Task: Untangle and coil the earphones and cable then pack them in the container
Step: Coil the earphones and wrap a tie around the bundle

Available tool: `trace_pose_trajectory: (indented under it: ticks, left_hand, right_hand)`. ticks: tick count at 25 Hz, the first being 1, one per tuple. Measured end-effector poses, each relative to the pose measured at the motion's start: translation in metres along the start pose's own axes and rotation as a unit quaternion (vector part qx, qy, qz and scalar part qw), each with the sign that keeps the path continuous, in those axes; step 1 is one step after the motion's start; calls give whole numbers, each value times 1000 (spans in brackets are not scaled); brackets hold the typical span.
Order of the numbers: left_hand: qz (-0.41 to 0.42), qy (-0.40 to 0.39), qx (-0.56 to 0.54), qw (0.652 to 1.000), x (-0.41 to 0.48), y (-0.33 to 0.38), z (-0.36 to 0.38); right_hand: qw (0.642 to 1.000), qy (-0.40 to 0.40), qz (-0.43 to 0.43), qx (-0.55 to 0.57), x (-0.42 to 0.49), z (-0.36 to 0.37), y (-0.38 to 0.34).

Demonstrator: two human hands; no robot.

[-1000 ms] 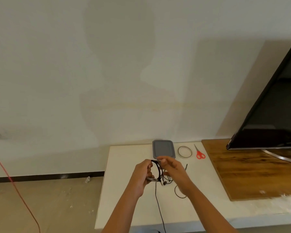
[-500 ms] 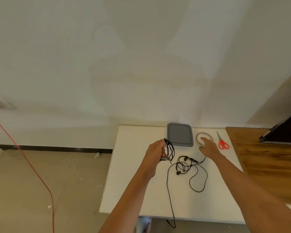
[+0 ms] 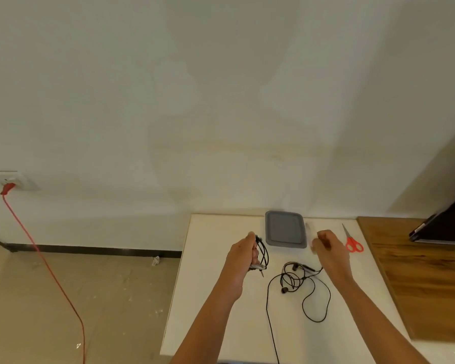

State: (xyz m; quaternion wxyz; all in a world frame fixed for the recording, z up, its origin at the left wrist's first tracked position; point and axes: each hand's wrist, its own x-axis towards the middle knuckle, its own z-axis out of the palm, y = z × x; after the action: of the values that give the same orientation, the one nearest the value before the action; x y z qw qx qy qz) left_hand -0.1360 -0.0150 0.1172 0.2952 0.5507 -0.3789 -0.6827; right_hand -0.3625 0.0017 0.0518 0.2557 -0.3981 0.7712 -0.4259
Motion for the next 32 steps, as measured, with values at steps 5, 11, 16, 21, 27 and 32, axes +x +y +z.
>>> trace_pose_trajectory:
  ticks: [5, 11, 16, 21, 27, 32]
  left_hand:
    - [66, 4, 35, 997, -46, 29, 17]
    - [168, 27, -25, 985, -140, 72, 22]
    - [196, 17, -38, 980, -203, 81, 25]
    - [190, 26, -77, 978, -243, 74, 21]
    - [166, 46, -119, 978, -272, 72, 16]
    - [117, 35, -152, 981, -283, 77, 11]
  right_hand:
    - [959, -160, -46, 228, -85, -28, -87]
    - [948, -197, -96, 231, -169, -75, -188]
    - [955, -169, -110, 219, -214, -101, -221]
    - [952, -192, -124, 202, -253, -119, -222]
    - [941, -214, -163, 205, -282, -135, -211]
    - [933, -229, -201, 194, -295, -147, -202]
